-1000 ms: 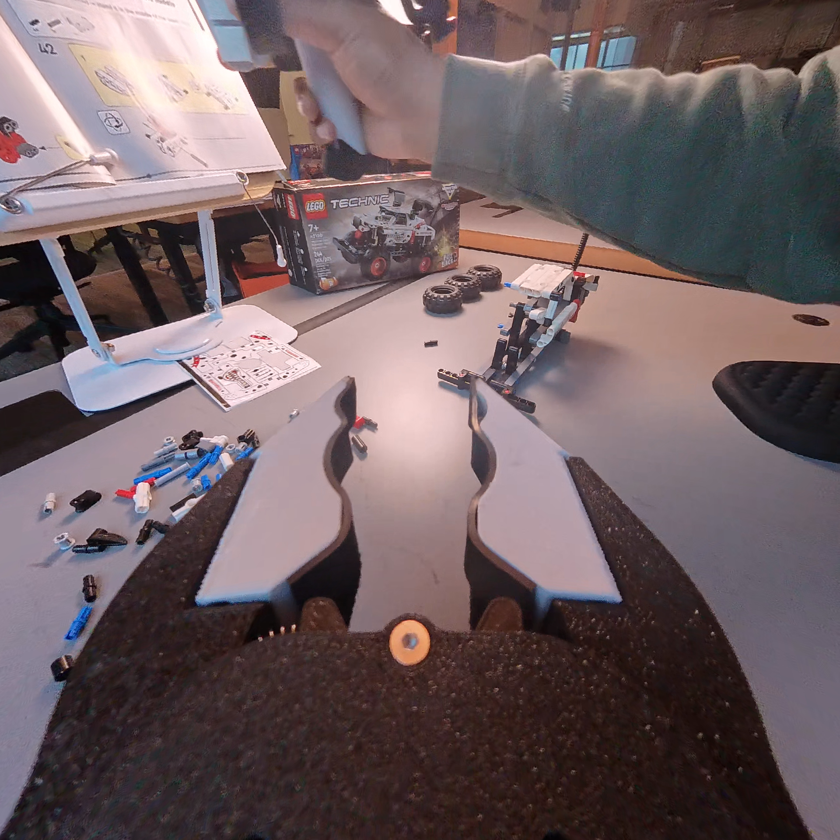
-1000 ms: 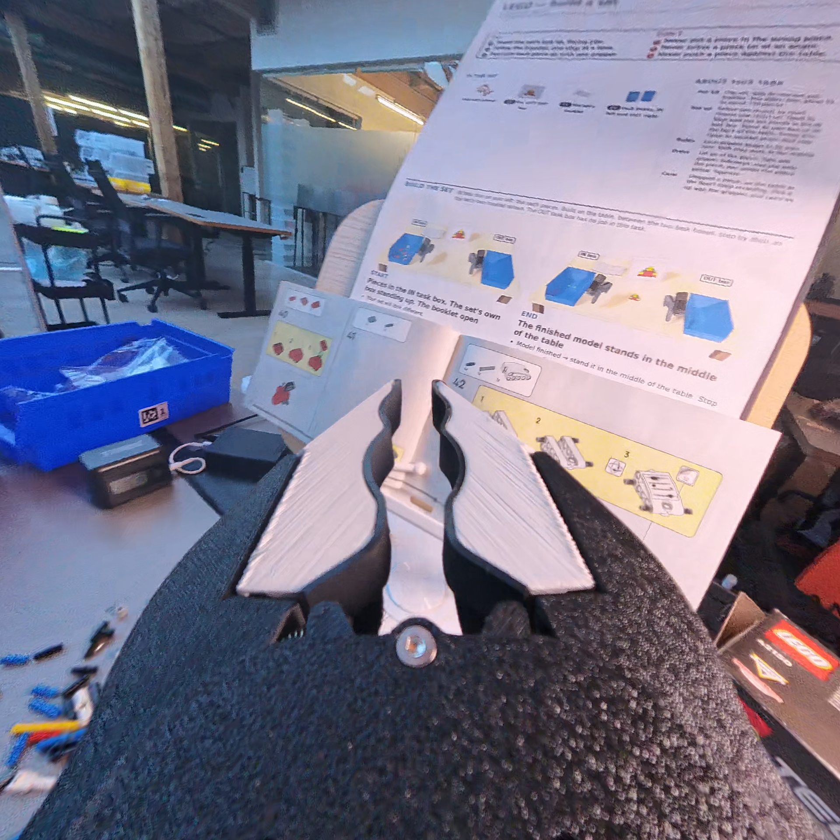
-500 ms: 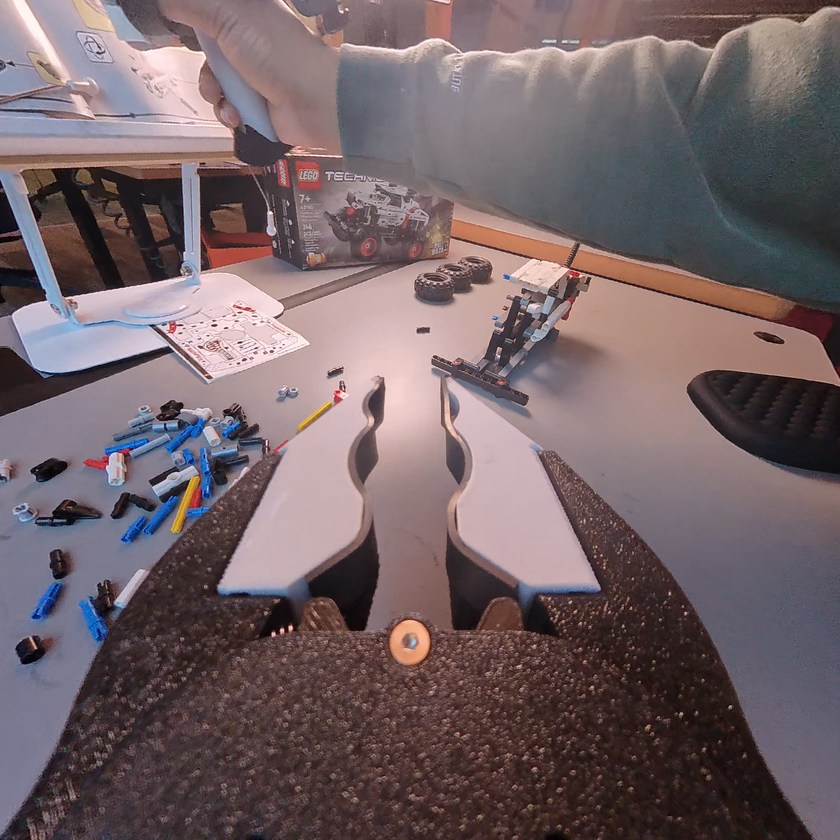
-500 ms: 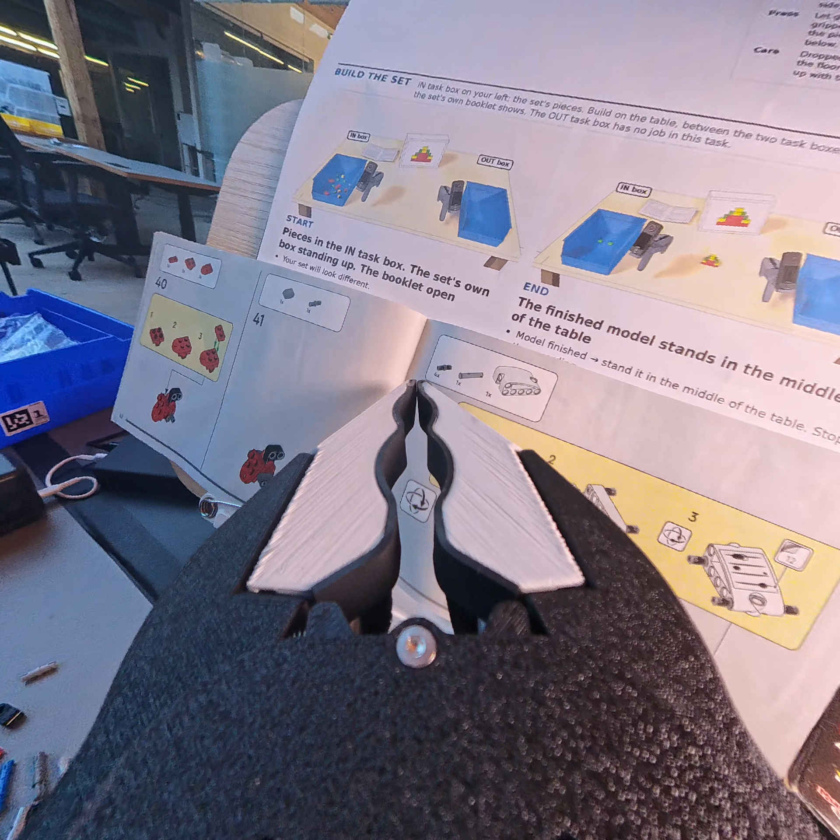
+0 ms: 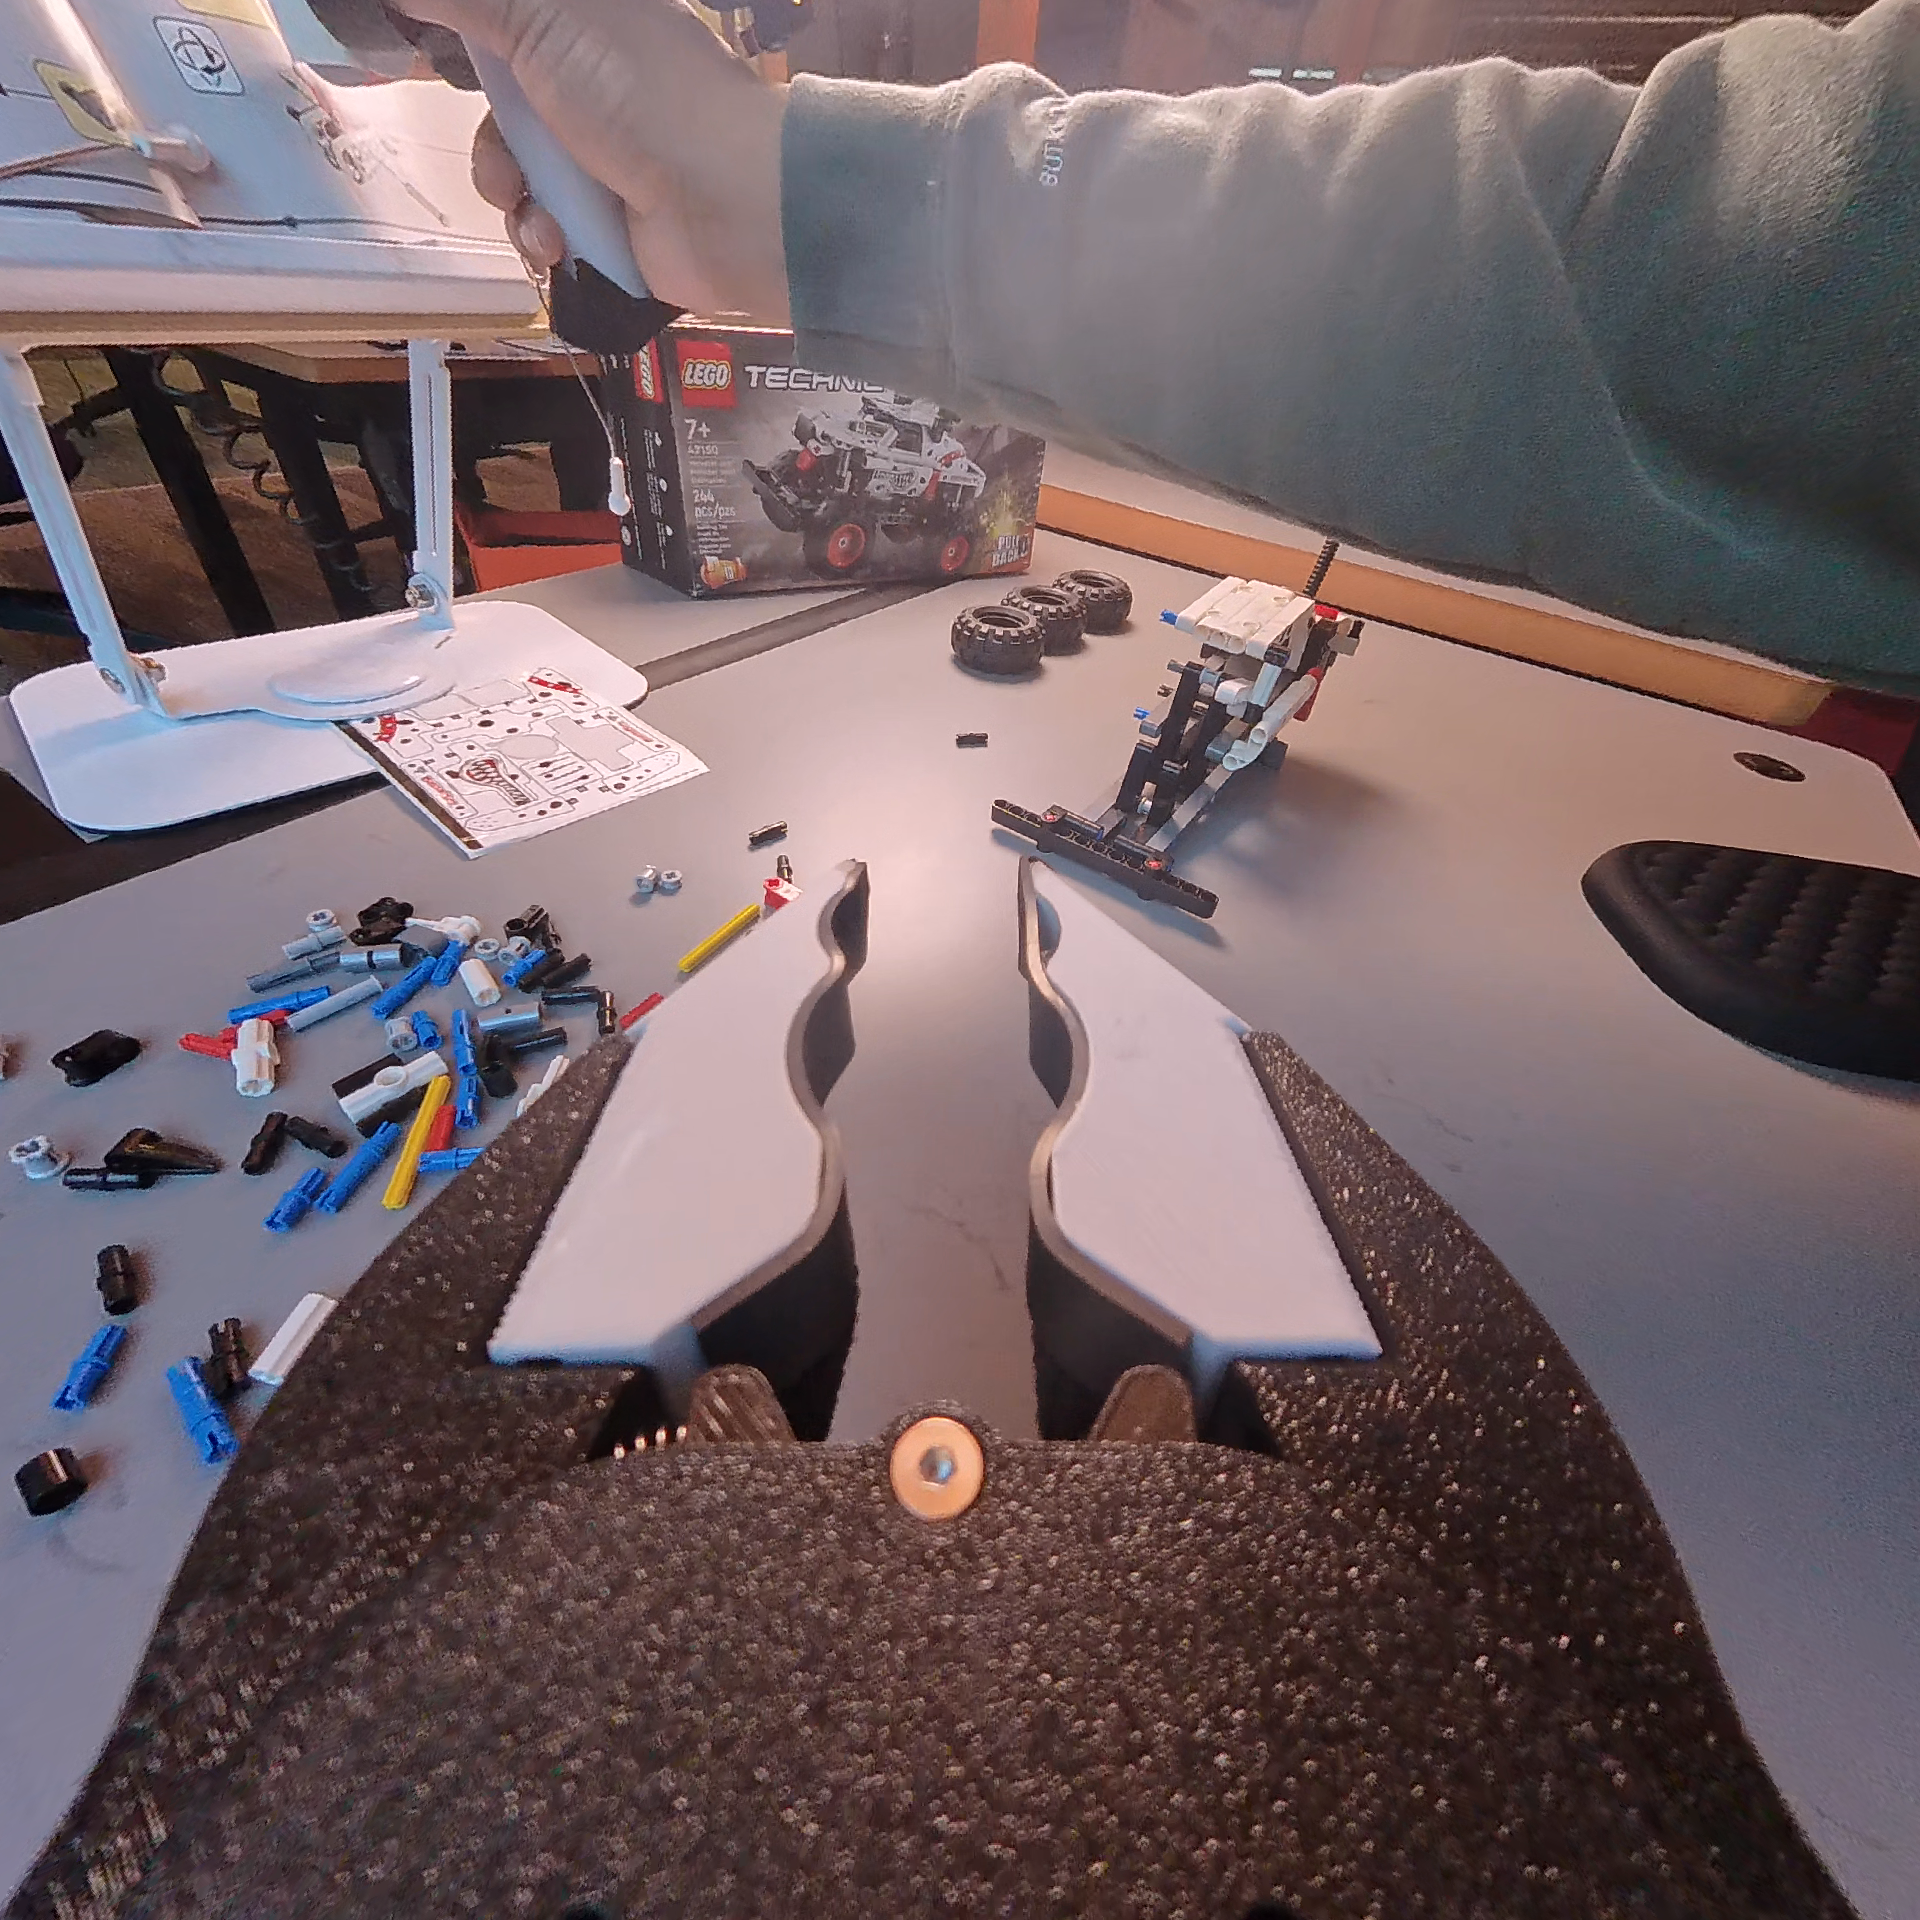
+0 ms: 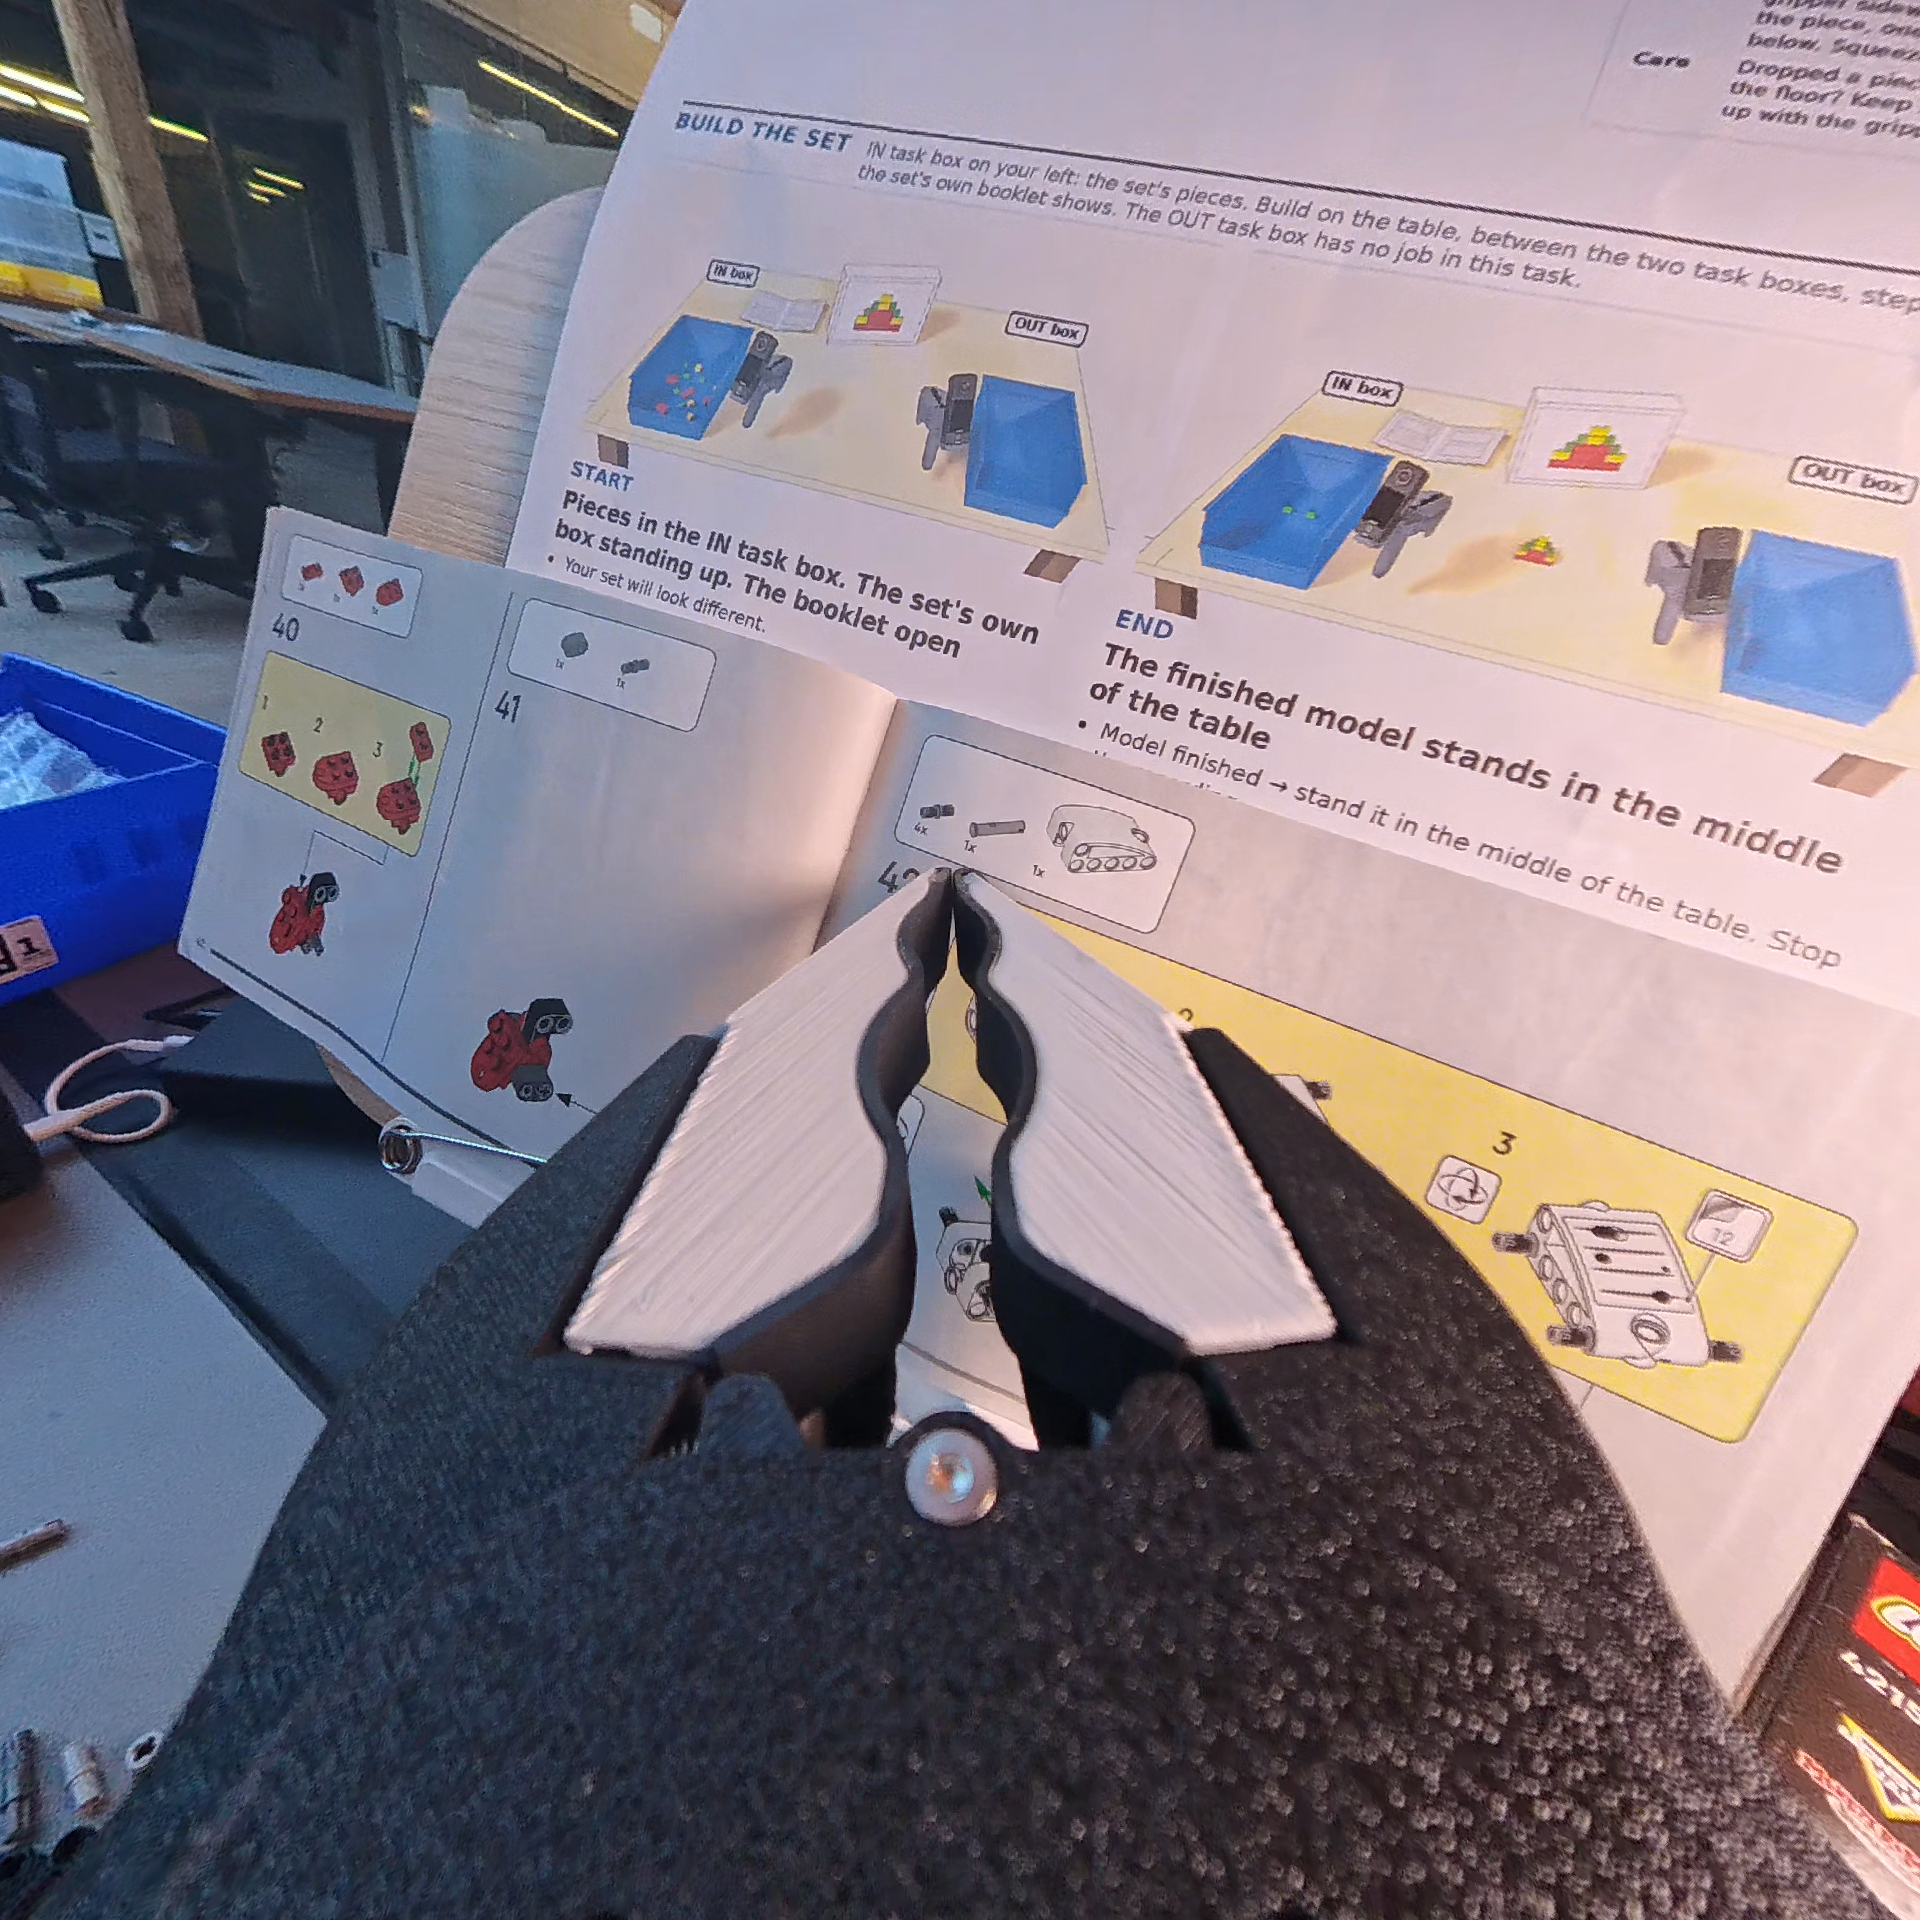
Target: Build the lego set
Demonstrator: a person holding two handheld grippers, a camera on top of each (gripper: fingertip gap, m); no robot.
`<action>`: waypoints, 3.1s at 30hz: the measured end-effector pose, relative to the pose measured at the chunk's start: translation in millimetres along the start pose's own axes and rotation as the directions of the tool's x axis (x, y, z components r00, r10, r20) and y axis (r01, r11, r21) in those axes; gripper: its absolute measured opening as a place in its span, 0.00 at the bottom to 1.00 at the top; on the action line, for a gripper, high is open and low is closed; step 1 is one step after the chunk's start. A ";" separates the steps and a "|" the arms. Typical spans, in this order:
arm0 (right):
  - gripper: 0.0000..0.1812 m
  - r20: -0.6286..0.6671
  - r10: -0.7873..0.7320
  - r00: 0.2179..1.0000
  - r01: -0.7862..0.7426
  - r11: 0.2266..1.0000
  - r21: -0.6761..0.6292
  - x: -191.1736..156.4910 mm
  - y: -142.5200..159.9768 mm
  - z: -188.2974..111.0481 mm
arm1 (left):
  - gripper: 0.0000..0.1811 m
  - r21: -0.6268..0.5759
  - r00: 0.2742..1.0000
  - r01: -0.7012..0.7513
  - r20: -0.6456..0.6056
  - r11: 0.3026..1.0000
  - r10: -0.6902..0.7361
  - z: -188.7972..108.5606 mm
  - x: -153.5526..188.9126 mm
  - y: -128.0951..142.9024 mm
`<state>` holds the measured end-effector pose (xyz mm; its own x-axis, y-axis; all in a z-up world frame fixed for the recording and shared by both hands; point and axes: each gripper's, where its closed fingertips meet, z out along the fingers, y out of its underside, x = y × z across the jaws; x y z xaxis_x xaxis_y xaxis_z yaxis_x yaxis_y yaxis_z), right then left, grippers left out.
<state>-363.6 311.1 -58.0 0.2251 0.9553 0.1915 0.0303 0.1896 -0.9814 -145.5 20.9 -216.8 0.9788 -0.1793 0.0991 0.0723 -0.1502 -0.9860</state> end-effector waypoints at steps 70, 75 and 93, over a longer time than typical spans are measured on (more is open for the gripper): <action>0.08 0.375 0.114 0.920 -0.089 0.992 -0.084 -168.3 114.3 -364.7 | 0.09 -0.522 0.899 0.221 0.436 0.824 0.035 -45.7 -110.7 95.7; 0.08 0.360 0.099 0.928 -0.081 0.995 -0.066 -163.9 111.1 -365.4 | 0.09 -0.520 0.922 0.150 0.380 0.841 0.070 -41.1 -97.5 86.1; 0.26 0.263 0.103 0.959 -0.076 0.991 -0.111 -140.4 118.0 -360.4 | 0.20 -0.509 0.989 -0.113 -0.141 0.854 0.047 -2.4 16.8 81.9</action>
<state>-40.6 117.6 -205.6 -0.0372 0.9956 0.0863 0.1210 0.0902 -0.9885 -123.6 3.3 -295.6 0.9442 -0.3218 0.0706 -0.1466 -0.6024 -0.7846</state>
